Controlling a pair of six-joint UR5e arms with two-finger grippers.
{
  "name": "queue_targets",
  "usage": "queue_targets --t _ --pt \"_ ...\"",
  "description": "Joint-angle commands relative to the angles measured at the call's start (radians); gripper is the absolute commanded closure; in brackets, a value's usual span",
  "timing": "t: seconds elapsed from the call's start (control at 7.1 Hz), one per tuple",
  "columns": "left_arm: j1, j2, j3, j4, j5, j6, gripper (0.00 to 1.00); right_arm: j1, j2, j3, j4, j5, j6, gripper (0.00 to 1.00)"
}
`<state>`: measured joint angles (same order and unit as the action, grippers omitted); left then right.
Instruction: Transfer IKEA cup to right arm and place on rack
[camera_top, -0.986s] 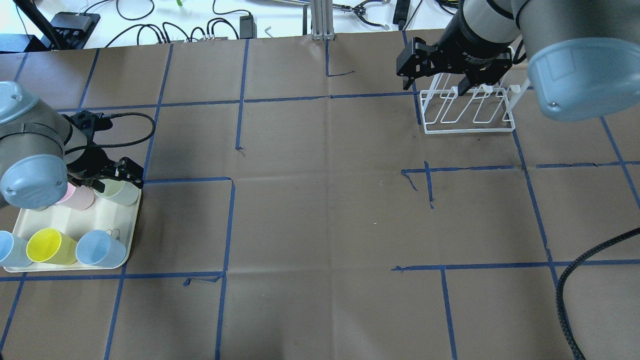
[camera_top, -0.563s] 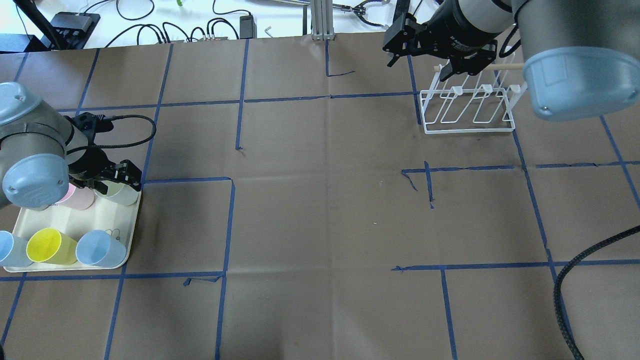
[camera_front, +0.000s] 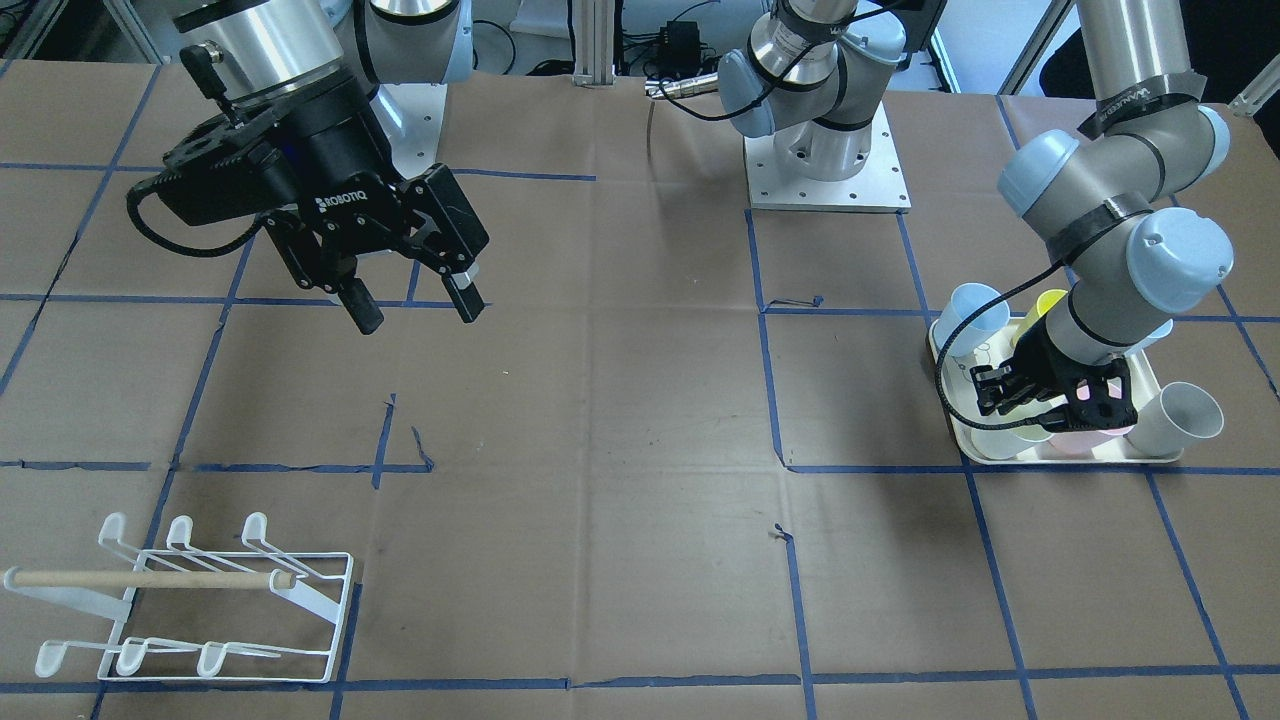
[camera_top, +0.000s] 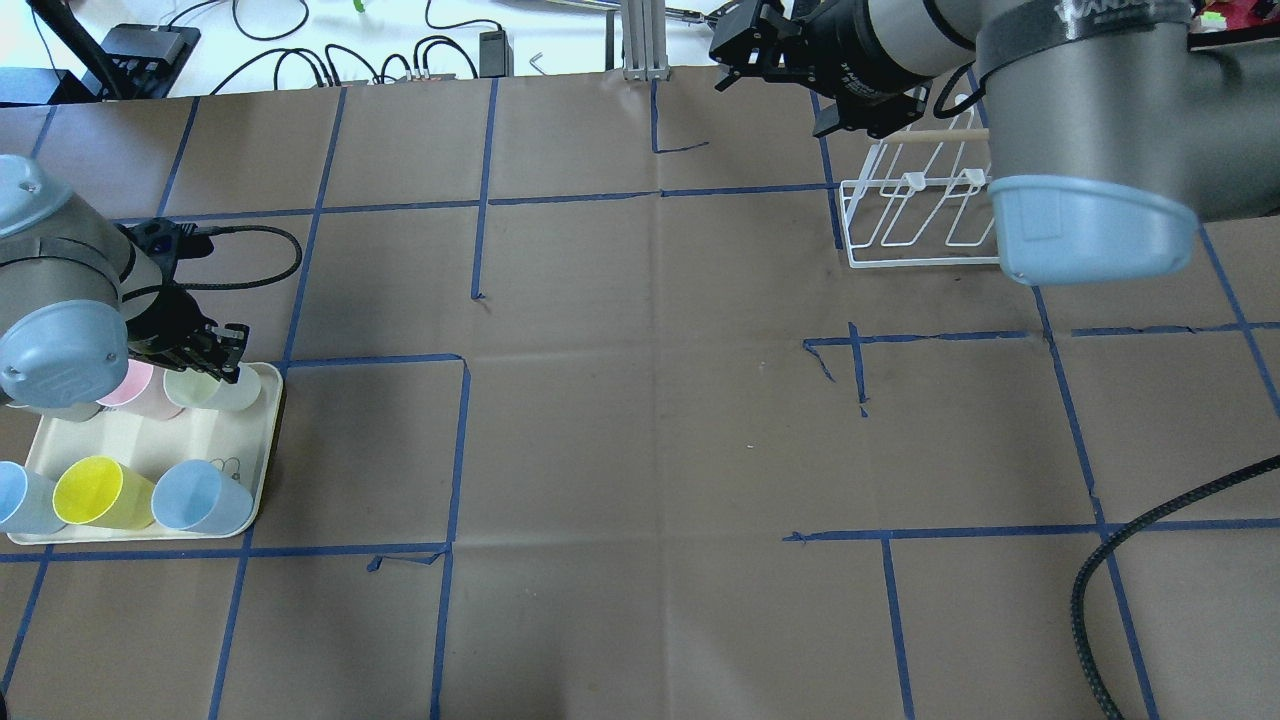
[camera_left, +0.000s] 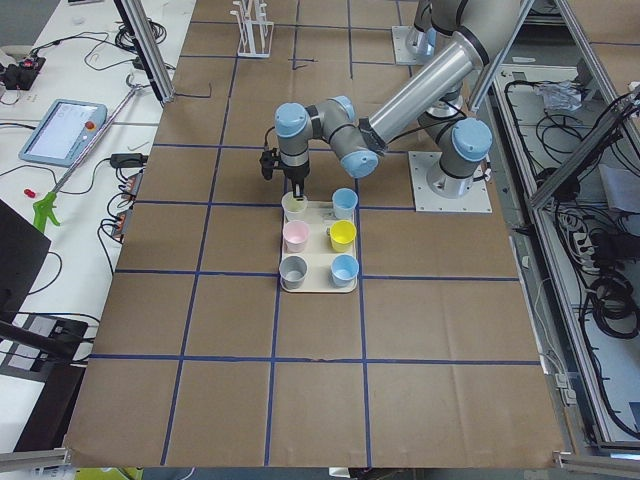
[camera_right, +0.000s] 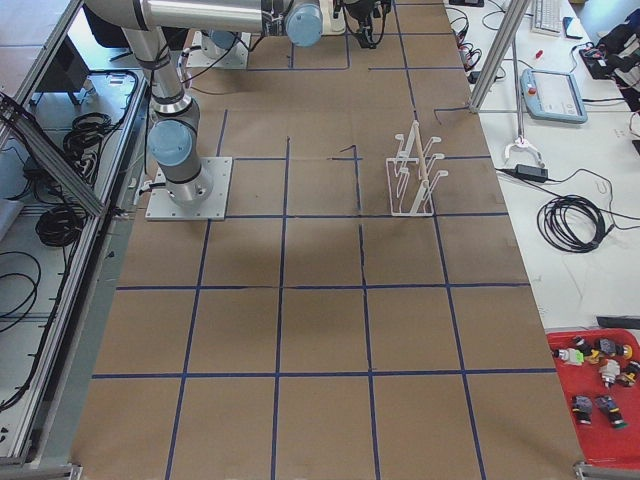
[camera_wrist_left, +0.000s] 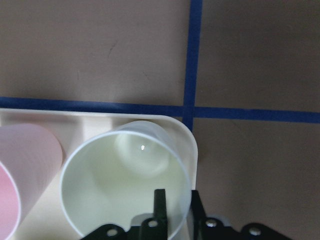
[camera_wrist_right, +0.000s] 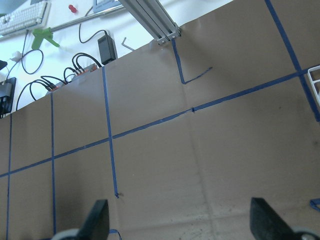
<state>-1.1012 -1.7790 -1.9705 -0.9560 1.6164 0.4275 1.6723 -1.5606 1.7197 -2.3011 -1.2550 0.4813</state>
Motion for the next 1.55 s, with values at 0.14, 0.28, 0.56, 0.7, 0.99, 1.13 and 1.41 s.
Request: queue_targets --t 0.14,0.28,0.56,0.7,0.99,1.13,1.41 --pt "-0.014 0.082 0.173 -0.203 0.002 0.008 1.00 0.018 0.028 0.144 -0.400 0.083 0.193 0.00" --pt "-0.022 0.095 0.276 -0.337 -0.001 0.008 1.00 0.020 0.043 0.146 -0.453 0.109 0.323 0.00" --pt "-0.077 0.070 0.471 -0.522 -0.007 0.005 1.00 0.033 0.047 0.155 -0.545 0.132 0.486 0.00" --pt "-0.106 0.067 0.484 -0.515 -0.053 0.011 1.00 0.036 0.047 0.190 -0.654 0.132 0.585 0.00" --pt "-0.118 0.066 0.483 -0.481 -0.287 0.017 1.00 0.037 0.050 0.277 -0.919 0.135 0.700 0.00" --pt "-0.121 0.069 0.479 -0.457 -0.422 0.048 1.00 0.035 0.053 0.320 -1.011 0.167 0.724 0.00" --pt "-0.124 0.093 0.441 -0.413 -0.701 0.189 1.00 0.033 0.053 0.397 -1.165 0.181 0.871 0.00"
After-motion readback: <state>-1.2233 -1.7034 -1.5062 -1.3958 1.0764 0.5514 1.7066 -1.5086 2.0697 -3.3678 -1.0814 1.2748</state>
